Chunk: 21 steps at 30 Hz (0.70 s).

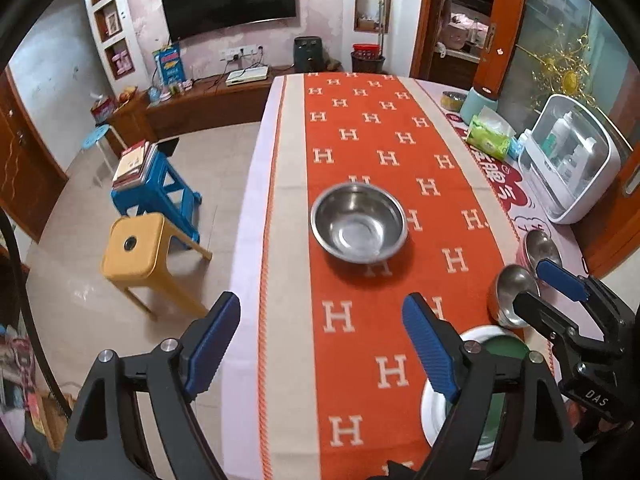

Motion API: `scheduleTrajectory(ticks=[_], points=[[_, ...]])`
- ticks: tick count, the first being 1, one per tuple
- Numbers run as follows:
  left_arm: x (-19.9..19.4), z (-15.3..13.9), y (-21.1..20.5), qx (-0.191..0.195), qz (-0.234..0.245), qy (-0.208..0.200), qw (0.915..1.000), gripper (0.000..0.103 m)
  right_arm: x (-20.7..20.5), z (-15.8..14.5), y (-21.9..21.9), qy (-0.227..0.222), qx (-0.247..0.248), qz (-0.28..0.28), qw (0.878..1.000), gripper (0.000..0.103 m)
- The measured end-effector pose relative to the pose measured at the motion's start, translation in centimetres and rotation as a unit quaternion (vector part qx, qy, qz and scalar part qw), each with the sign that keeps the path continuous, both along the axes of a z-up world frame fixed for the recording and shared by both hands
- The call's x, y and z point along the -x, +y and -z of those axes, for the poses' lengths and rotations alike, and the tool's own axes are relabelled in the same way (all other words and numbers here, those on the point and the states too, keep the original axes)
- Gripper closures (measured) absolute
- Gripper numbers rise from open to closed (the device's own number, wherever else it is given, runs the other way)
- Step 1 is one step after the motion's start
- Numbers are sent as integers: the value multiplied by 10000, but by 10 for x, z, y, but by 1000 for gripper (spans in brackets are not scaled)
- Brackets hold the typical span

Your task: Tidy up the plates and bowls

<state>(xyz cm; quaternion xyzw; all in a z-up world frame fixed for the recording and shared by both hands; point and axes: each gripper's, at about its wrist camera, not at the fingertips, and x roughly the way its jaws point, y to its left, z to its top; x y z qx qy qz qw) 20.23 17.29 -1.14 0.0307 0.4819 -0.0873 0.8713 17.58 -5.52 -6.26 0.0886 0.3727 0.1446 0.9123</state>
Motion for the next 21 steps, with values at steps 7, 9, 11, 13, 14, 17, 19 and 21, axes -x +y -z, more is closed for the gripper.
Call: scheduleTrajectory(ticks=[7, 9, 11, 13, 14, 17, 19, 21], points=[[-58, 10, 17, -25, 329, 191, 9993, 18, -41, 5, 23, -34, 138, 527, 9985, 37], [-71, 17, 16, -26, 402, 259, 9989, 18, -52, 9, 26, 6, 131, 660, 9977, 37], [-86, 23, 18, -15, 472, 329, 9983, 18, -64, 13, 28, 80, 119, 814, 9966, 37], [-99, 29, 18, -10, 536, 381, 9978, 18, -77, 18, 28, 184, 44, 992, 9949, 37], [-105, 33, 18, 13, 578, 413, 9975, 18, -82, 20, 27, 229, -2, 1063, 9941, 37], [-123, 45, 20, 134, 683, 540, 9961, 18, -97, 31, 24, 396, -108, 1374, 9897, 37], [-134, 53, 20, 193, 772, 578, 9952, 18, -106, 38, 23, 489, -84, 1511, 9873, 37], [-145, 62, 19, 222, 842, 651, 9941, 18, -114, 47, 23, 622, -87, 1584, 9854, 37]])
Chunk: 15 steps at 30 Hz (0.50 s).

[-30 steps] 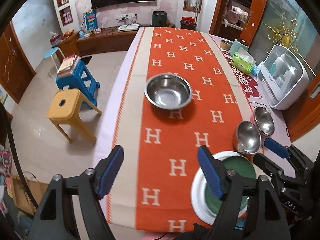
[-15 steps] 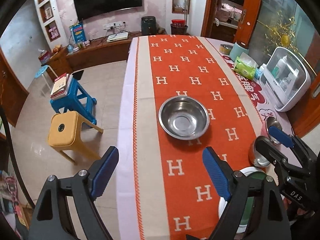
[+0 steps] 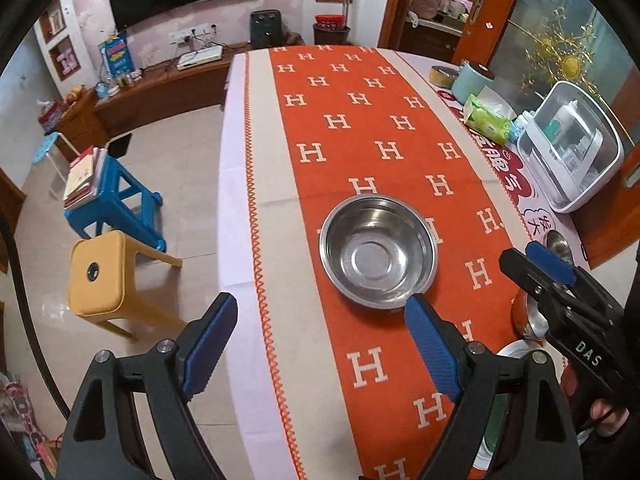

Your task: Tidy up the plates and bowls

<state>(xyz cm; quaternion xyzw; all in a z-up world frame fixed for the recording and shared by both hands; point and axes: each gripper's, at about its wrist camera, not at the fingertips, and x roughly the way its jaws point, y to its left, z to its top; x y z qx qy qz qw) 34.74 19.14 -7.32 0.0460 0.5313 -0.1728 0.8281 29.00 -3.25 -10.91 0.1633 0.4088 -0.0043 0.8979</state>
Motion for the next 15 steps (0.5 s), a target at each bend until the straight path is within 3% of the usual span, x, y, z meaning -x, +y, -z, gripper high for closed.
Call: scheduleTrajectory(ticks=[8, 15], points=[[-35, 51, -15, 175, 159, 453, 9987, 18, -27, 37, -9, 468, -129, 200, 9986, 37], [-51, 92, -28, 94, 160, 548, 9983, 18, -39, 75, -7, 668, -159, 194, 9975, 37]])
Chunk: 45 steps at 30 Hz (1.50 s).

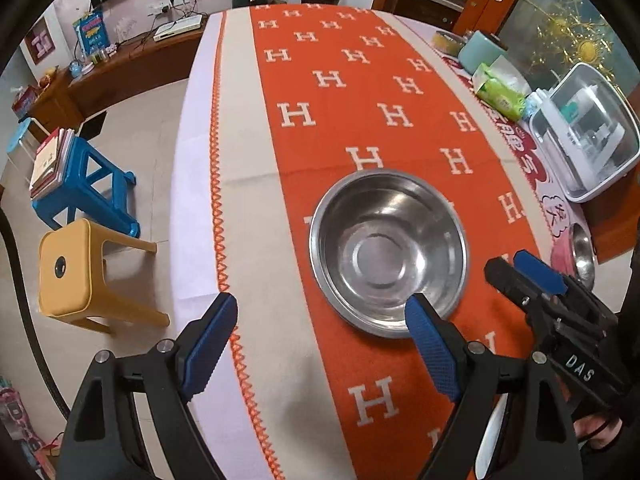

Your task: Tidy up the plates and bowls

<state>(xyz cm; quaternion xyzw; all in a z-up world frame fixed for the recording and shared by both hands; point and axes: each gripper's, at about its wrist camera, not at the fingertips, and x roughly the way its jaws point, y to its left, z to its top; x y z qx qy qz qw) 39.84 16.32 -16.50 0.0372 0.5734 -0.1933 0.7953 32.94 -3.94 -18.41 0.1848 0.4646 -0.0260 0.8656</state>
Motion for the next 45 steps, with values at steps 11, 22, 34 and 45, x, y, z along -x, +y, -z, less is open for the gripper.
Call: scheduleTrajectory(ticks=[11, 22, 34, 45], points=[[-11, 45, -13, 186, -50, 285, 9994, 19, 3, 37, 15, 194, -141, -89, 9997, 37], [-14, 72, -21, 485, -67, 686, 9964, 54, 7, 49, 19, 239, -341, -37, 9991, 76], [-12, 77, -24, 618, 21, 725, 9954, 78, 10, 47, 19, 250, -304, -11, 9992, 77], [9, 62, -6, 708, -26, 691, 9951, 78, 23, 34, 30, 172, -253, -101, 9995, 77]])
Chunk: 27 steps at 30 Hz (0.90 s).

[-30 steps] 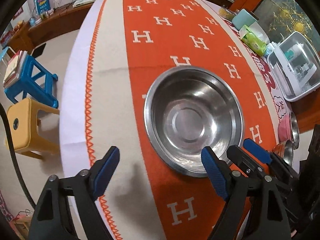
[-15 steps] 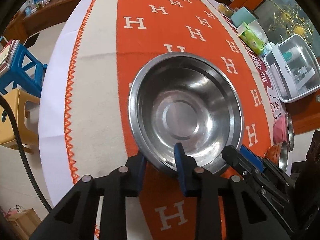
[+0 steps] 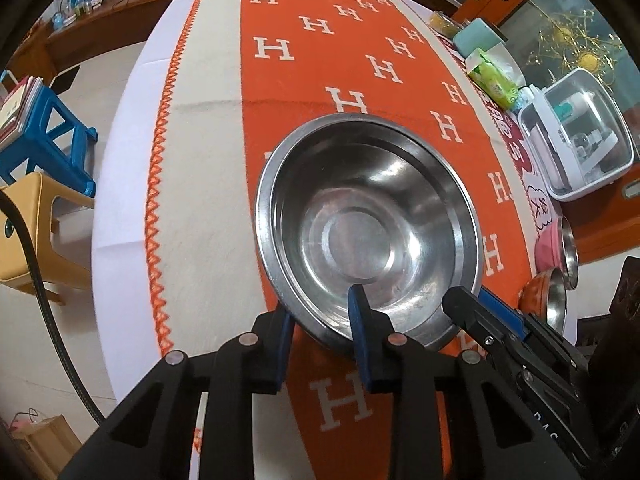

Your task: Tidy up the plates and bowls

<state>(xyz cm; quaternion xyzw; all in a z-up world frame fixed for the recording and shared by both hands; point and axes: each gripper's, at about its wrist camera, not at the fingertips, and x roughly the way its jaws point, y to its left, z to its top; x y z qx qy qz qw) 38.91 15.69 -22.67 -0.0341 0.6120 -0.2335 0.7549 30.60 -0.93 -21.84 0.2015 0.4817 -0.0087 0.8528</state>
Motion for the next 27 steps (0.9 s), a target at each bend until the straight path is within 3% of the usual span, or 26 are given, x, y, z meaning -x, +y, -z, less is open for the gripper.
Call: scheduleTrajectory(ticks=[7, 27], points=[[22, -15, 14, 136, -59, -44, 9999, 78, 20, -19, 10, -189, 149, -143, 9996, 77], [110, -76, 30, 389, 25, -720, 9966, 77, 91, -64, 23, -849, 468, -293, 9949, 77]])
